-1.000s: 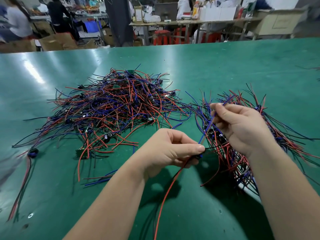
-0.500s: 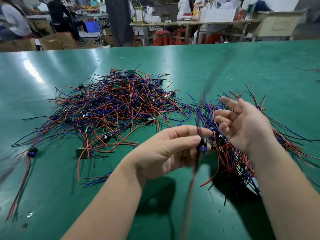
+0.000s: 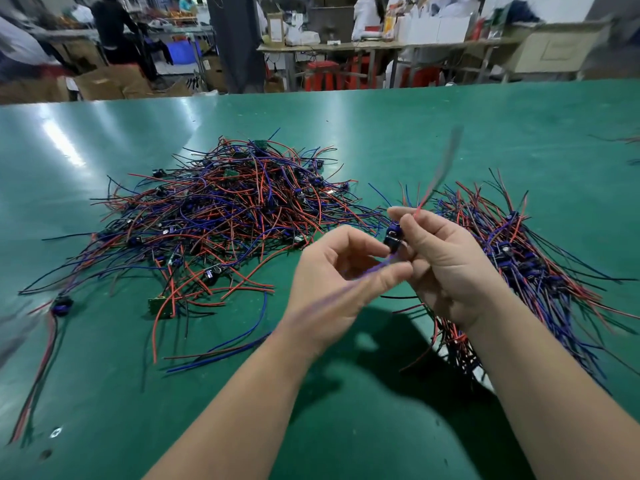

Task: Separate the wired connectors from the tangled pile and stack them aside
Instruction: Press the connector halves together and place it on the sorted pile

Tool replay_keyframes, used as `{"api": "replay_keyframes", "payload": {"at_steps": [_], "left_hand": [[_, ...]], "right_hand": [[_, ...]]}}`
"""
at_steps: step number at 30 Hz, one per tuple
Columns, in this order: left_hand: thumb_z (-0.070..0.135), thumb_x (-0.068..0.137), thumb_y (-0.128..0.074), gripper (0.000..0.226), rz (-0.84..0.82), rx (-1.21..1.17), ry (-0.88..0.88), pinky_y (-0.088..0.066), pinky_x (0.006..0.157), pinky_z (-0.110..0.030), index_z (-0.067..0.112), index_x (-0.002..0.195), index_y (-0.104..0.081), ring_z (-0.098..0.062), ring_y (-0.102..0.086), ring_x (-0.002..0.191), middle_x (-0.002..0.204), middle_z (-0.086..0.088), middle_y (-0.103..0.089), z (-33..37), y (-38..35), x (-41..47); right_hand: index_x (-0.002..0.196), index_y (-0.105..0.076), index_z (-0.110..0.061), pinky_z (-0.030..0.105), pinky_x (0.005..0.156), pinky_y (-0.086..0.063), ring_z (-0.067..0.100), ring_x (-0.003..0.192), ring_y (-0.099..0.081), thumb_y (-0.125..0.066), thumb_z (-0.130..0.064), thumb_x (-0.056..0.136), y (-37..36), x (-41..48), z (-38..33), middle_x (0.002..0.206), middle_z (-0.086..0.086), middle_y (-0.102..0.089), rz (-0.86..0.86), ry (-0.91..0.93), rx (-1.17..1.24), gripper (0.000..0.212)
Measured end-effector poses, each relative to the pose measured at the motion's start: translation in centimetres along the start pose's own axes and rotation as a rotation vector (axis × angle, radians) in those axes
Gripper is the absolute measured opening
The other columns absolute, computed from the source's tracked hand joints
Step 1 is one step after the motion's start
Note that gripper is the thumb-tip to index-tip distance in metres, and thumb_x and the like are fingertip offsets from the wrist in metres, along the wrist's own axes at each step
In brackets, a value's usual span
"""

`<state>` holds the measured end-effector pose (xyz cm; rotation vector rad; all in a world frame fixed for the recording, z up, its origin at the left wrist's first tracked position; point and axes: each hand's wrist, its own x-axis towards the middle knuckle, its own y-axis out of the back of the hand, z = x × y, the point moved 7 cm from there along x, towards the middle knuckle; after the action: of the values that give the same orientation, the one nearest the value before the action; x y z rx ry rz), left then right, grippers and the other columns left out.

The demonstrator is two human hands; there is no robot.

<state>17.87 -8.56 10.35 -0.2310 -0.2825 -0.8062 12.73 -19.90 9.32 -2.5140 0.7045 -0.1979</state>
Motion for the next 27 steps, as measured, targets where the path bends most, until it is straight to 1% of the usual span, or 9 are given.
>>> {"api": "replay_keyframes", "payload": {"at_steps": [2, 4, 7, 9, 13, 16, 19, 25, 27], "left_hand": [[-0.007, 0.069, -0.070, 0.028, -0.101, 0.038, 0.024, -0.050, 0.068, -0.016, 0.021, 0.070, -0.067, -0.003, -0.065, 0.073, 0.079, 0.010, -0.072, -0.2, -0.6, -0.1], [-0.016, 0.073, -0.058, 0.040, -0.051, 0.077, 0.057, -0.051, 0.073, -0.017, 0.022, 0.065, -0.068, -0.006, -0.069, 0.081, 0.084, 0.009, -0.074, -0.5, -0.1, 0.0], [-0.003, 0.077, -0.071, 0.017, 0.064, -0.125, 0.208, -0.056, 0.066, -0.024, 0.013, 0.079, -0.064, -0.015, -0.070, 0.069, 0.076, -0.002, -0.073, -1.3, 0.5, 0.1], [0.012, 0.071, -0.076, 0.022, 0.089, -0.173, 0.282, -0.057, 0.062, -0.025, 0.008, 0.089, -0.064, -0.013, -0.067, 0.061, 0.068, -0.003, -0.070, -2.0, 0.4, -0.1], [0.000, 0.075, -0.074, 0.011, 0.055, -0.070, 0.358, -0.056, 0.054, -0.022, 0.004, 0.078, -0.065, -0.008, -0.059, 0.049, 0.054, -0.001, -0.064, -2.6, 0.3, -0.4], [0.003, 0.074, -0.077, 0.014, -0.185, 0.031, 0.517, -0.055, 0.054, -0.023, 0.010, 0.071, -0.066, -0.012, -0.062, 0.053, 0.061, -0.006, -0.066, -3.4, -0.5, -1.2], [0.007, 0.074, -0.080, 0.022, -0.425, 0.120, 0.633, -0.050, 0.050, -0.018, 0.018, 0.063, -0.065, -0.008, -0.061, 0.052, 0.060, -0.001, -0.065, -4.1, -1.8, -2.5], [0.010, 0.071, -0.083, 0.019, -0.566, 0.245, 0.667, -0.050, 0.053, -0.018, 0.018, 0.067, -0.066, -0.007, -0.061, 0.053, 0.059, 0.002, -0.065, -4.2, -1.1, -3.1], [0.010, 0.071, -0.082, 0.017, -0.446, 0.238, 0.639, -0.051, 0.052, -0.018, 0.015, 0.070, -0.066, -0.008, -0.060, 0.052, 0.059, 0.000, -0.065, -4.1, -0.7, -2.5]], "right_hand": [[0.073, -0.073, -0.013, 0.014, 0.044, -0.046, 0.007, 0.047, -0.053, -0.065, -0.017, 0.065, 0.6, 0.2, -0.3, 0.057, -0.002, -0.059, 0.063, -0.005, 0.019, 0.012], [0.068, -0.074, -0.013, 0.014, 0.043, -0.046, 0.007, 0.048, -0.054, -0.065, -0.018, 0.065, 1.0, 0.3, -0.6, 0.059, -0.003, -0.062, 0.085, -0.006, -0.003, 0.010], [0.065, -0.076, -0.015, 0.012, 0.048, -0.045, 0.003, 0.050, -0.055, -0.066, -0.021, 0.066, 0.8, 0.2, -0.7, 0.061, -0.004, -0.066, 0.017, -0.009, -0.139, 0.012], [0.067, -0.077, -0.015, 0.014, 0.054, -0.044, 0.006, 0.055, -0.054, -0.068, -0.024, 0.064, 0.3, 0.0, -0.1, 0.063, -0.001, -0.067, -0.049, -0.017, -0.251, 0.013], [0.070, -0.078, -0.016, 0.028, 0.067, -0.041, 0.019, 0.067, -0.051, -0.070, -0.032, 0.061, 0.2, -0.2, 0.3, 0.070, 0.011, -0.062, -0.010, 0.016, -0.422, 0.020], [0.070, -0.077, -0.016, 0.017, 0.049, -0.038, 0.007, 0.049, -0.047, -0.068, -0.023, 0.074, 1.9, 0.1, -1.7, 0.058, 0.001, -0.059, 0.126, 0.098, -0.325, 0.012], [0.071, -0.075, -0.013, 0.012, 0.042, -0.038, 0.003, 0.041, -0.044, -0.061, -0.013, 0.088, 4.4, 0.0, -3.5, 0.054, -0.002, -0.059, 0.286, 0.118, -0.181, 0.023], [0.092, -0.067, -0.012, 0.014, 0.041, -0.040, 0.006, 0.042, -0.049, -0.050, -0.026, 0.098, 4.9, -0.1, -3.6, 0.057, 0.000, -0.060, 0.353, 0.115, -0.049, 0.023], [0.099, -0.062, -0.016, 0.017, 0.046, -0.044, 0.010, 0.045, -0.055, -0.045, -0.028, 0.100, 5.6, 0.0, -4.0, 0.068, 0.005, -0.061, 0.424, 0.134, 0.040, 0.020]]}}
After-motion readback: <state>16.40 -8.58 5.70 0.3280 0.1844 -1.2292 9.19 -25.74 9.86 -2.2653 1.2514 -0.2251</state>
